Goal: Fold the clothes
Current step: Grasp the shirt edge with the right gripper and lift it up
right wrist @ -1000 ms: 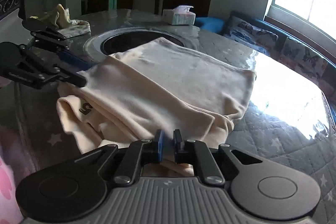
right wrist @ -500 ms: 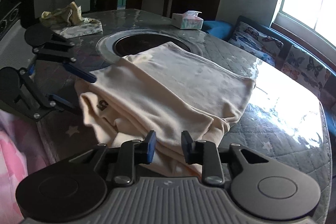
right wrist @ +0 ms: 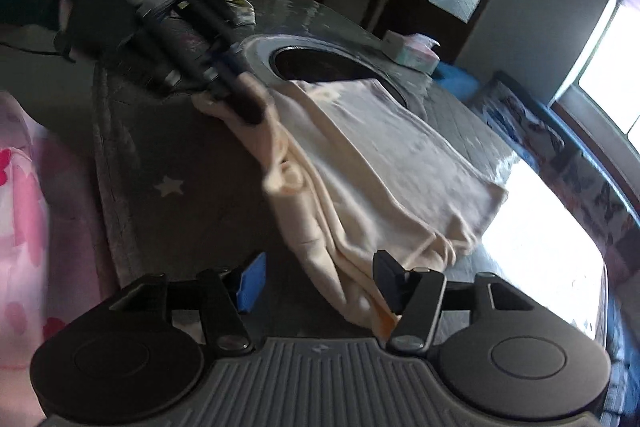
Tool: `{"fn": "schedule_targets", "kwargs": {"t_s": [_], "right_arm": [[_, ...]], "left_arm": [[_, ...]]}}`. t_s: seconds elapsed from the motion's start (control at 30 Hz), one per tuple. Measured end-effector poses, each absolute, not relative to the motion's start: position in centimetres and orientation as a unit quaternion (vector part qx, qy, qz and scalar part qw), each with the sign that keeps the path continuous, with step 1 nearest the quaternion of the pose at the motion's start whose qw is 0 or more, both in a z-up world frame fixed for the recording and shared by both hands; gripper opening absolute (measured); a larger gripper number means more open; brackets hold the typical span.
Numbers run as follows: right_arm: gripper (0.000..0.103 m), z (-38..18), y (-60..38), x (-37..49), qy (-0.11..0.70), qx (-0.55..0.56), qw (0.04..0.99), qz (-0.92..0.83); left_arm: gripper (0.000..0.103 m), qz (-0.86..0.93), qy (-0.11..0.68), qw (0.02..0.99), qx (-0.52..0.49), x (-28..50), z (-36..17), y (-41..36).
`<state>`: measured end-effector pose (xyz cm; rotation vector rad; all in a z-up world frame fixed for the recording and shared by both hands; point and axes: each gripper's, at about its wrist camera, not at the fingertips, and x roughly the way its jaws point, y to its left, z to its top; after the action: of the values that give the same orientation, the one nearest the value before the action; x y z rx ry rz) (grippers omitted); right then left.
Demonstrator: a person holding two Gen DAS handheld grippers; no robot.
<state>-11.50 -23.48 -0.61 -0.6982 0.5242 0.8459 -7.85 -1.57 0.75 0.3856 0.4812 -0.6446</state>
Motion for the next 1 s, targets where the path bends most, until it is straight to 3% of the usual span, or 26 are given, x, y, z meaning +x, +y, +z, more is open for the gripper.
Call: {"fn": "schedule_targets", "kwargs": {"t_s": [0.13, 0.23, 0.27, 0.37, 0.47, 0.53, 0.6, 0.93, 0.97, 1.0], "right_arm": [[0.056, -1.5, -22.7, -10.2, 0.236, -0.321, 0.825, 0.400], [0.040, -1.8, -22.7, -8.6, 0.259, -0.292, 0.828, 0.403], [0.024, -1.7, -22.8, -8.2, 0.269, -0.281, 0.827, 0.405], [0.014, -1.2, -23.2, -6.9, 0.293, -0.253, 0.827, 0.407], [0.011, -0.6, -23.4, -6.0, 0.312, -0.224, 0.827, 0.410], [0.010, -0.2, -23.5, -5.5, 0.321, -0.210, 0.827, 0.412], [0.010, 0.1, -23.6, -5.1, 0.326, -0.200, 0.826, 0.414], [0.010, 1.6, -23.7, -3.5, 0.335, -0.173, 0.831, 0.410], [0.010, 1.7, -23.6, -3.5, 0.333, -0.174, 0.831, 0.409], [0.010, 1.7, -23.6, -3.5, 0.332, -0.177, 0.832, 0.409]], "left_arm": [[0.010, -0.306, 0.243, 0.907, 0.158, -6.6, 1.2, -1.0], [0.010, -0.311, 0.245, 0.905, 0.156, -6.8, 1.1, -1.0], [0.010, -0.312, 0.246, 0.904, 0.159, -7.0, 1.0, -1.0], [0.016, -0.309, 0.250, 0.903, 0.165, -7.9, 0.3, -0.9], [0.024, -0.303, 0.250, 0.905, 0.164, -8.7, -0.2, -0.7], [0.040, -0.295, 0.246, 0.907, 0.171, -9.4, -0.4, -0.7], [0.047, -0.290, 0.248, 0.908, 0.174, -9.9, -0.7, -0.4], [0.054, -0.294, 0.248, 0.892, 0.239, -10.9, -2.7, -0.5], [0.054, -0.297, 0.244, 0.891, 0.242, -11.0, -2.8, -0.4], [0.046, -0.299, 0.244, 0.890, 0.243, -11.0, -2.9, -0.3]]}}
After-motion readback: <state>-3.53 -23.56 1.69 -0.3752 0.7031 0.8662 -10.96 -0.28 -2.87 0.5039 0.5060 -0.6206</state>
